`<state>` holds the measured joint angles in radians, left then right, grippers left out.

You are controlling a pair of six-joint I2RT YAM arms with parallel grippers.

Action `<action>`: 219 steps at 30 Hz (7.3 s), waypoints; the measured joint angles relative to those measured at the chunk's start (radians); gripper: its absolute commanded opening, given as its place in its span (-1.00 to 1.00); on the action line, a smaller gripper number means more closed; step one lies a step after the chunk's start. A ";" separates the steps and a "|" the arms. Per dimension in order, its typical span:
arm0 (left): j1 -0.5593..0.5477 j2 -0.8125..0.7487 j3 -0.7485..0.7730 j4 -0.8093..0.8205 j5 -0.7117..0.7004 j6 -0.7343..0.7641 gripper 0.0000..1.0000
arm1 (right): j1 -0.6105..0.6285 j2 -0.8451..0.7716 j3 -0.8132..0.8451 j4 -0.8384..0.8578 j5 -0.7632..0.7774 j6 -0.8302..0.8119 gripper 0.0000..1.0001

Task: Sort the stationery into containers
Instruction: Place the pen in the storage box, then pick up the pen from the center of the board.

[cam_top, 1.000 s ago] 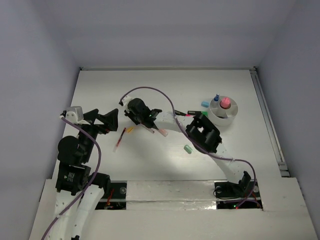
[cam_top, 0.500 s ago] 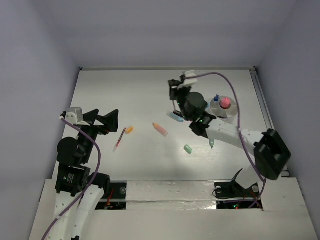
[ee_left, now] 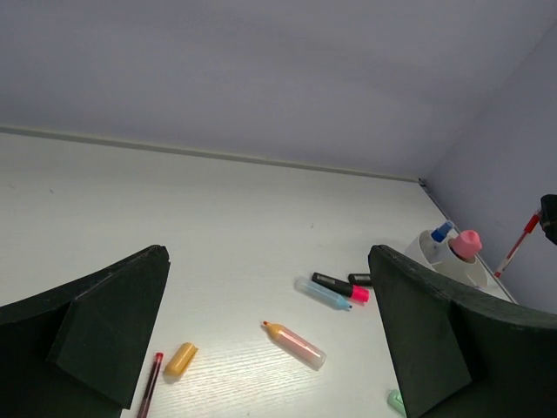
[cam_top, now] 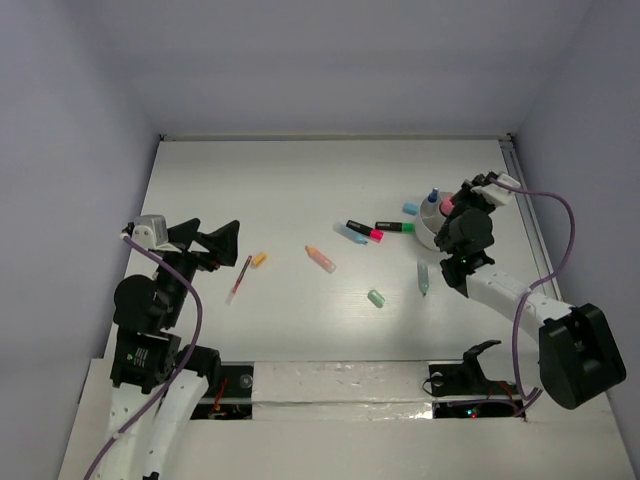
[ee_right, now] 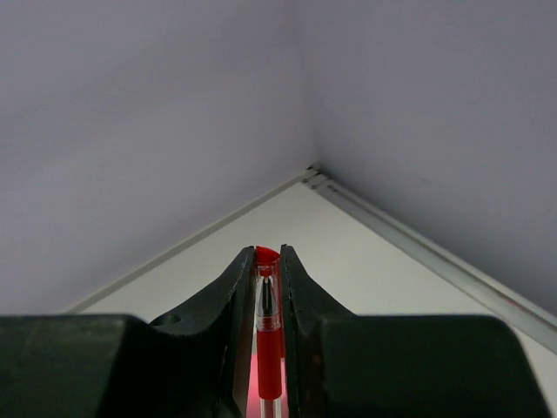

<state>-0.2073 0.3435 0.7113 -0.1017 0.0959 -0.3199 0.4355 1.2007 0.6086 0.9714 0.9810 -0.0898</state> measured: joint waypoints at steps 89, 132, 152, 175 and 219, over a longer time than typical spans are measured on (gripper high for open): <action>0.019 -0.040 0.000 0.004 -0.019 0.002 -0.06 | 0.752 1.047 1.080 -1.102 -0.705 0.576 0.37; 0.019 -0.047 0.000 0.004 -0.018 0.002 0.13 | 0.791 1.183 1.230 -1.094 -0.565 0.583 -1.00; -0.003 -0.005 0.004 -0.012 0.220 -0.134 0.09 | 0.753 0.393 0.509 -0.553 -0.514 0.516 -1.00; -0.049 0.106 -0.275 0.282 0.576 -0.365 0.13 | 0.724 0.226 0.372 -0.409 -0.582 0.615 -1.00; -0.180 0.214 -0.286 0.394 0.434 -0.347 -0.89 | 0.716 0.235 0.296 -0.290 -0.615 0.709 -1.00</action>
<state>-0.3874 0.5571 0.4248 0.2924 0.5301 -0.6670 1.1515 1.4361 0.9047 0.6819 0.3660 0.6193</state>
